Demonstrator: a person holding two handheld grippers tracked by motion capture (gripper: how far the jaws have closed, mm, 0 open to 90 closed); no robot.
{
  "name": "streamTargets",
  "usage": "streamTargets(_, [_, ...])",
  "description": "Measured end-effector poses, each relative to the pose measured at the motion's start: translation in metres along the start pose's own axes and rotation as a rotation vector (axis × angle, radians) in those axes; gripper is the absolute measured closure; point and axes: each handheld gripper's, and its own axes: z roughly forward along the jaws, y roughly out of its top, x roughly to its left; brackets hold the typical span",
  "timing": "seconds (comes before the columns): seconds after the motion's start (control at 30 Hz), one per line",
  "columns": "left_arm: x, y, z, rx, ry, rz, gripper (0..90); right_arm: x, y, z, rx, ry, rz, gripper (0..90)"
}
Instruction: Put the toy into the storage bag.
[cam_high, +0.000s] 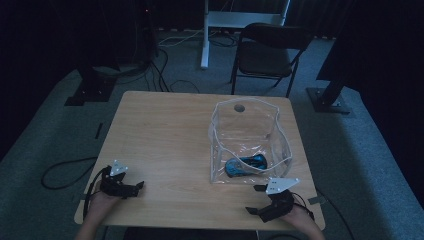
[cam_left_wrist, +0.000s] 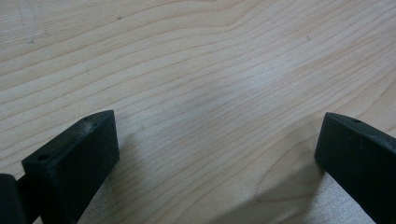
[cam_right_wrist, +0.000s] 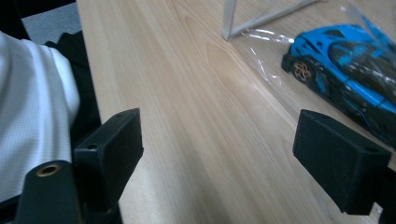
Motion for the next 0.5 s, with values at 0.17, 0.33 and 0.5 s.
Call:
streamTargets(0.17, [0.0, 0.0, 0.0, 0.0, 0.0, 0.0, 0.2, -0.007, -0.012, 0.003, -0.002, -0.025, 0.026, 14.6])
streamTargets(0.33, [0.0, 0.0, 0.0, 0.0, 0.0, 0.0, 0.3, -0.012, -0.022, 0.002, 0.0, -0.05, 0.054, 14.4])
streamTargets(0.5, [0.0, 0.0, 0.0, 0.001, 0.0, 0.001, 0.2, -0.016, -0.034, 0.001, 0.003, -0.08, 0.074, 14.2])
